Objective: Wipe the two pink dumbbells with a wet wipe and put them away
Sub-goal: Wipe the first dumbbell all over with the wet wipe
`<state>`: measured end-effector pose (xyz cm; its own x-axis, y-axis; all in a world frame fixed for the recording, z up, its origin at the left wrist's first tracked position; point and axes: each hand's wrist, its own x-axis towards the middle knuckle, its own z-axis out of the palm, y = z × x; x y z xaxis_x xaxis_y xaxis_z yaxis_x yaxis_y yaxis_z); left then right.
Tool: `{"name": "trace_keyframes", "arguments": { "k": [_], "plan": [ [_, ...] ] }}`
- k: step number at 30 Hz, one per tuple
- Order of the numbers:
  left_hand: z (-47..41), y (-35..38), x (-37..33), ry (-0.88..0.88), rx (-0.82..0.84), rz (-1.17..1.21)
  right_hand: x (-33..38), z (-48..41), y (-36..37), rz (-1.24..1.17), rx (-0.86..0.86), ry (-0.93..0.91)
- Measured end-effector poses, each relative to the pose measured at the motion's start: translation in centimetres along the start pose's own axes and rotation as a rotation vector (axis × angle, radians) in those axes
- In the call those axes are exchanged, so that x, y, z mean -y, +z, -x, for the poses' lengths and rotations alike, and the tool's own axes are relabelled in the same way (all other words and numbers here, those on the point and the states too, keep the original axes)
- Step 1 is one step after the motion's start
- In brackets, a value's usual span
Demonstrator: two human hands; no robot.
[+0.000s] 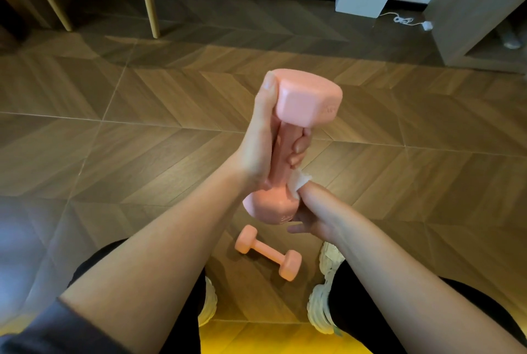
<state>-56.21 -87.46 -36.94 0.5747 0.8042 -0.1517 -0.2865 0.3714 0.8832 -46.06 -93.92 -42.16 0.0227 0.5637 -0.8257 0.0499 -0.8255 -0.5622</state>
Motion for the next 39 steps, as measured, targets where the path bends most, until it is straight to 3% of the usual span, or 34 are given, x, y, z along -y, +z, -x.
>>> {"name": "trace_keyframes", "arguments": {
  "k": [2,7,10,16,19,24,29,34,39],
  "plan": [
    [-0.1,0.1,0.0,-0.017,0.024,-0.029,0.4,0.2,0.1,0.042,-0.031,-0.003],
    [-0.2,-0.7,-0.4,-0.014,0.105,0.078,0.4,0.8,-1.2,-0.060,0.155,-0.036],
    [-0.1,-0.3,-0.4,-0.042,0.132,0.077,0.7,1.0,-0.5,-0.098,0.147,-0.032],
    [-1.1,-0.4,0.3,0.003,-0.135,-0.242,0.8,0.2,-1.0,-0.228,-0.108,-0.065],
    [-1.2,-0.6,0.5,-0.012,-0.268,-0.241,0.5,-0.1,-1.0,-0.244,-0.142,-0.074],
    [-0.7,0.7,0.6,0.080,-0.246,-0.176,0.8,-0.4,0.4,-0.227,-0.141,-0.026],
    [-0.3,0.1,-0.3,0.051,-0.158,-0.020,0.6,0.8,-0.5,-0.234,0.009,-0.071],
    [0.3,0.6,0.3,0.024,-0.038,0.053,0.7,1.2,-0.5,-0.152,0.137,0.033],
    [0.2,-0.6,-0.6,0.030,-0.007,0.150,0.7,1.1,-2.2,-0.268,0.293,-0.058]
  ]
}}
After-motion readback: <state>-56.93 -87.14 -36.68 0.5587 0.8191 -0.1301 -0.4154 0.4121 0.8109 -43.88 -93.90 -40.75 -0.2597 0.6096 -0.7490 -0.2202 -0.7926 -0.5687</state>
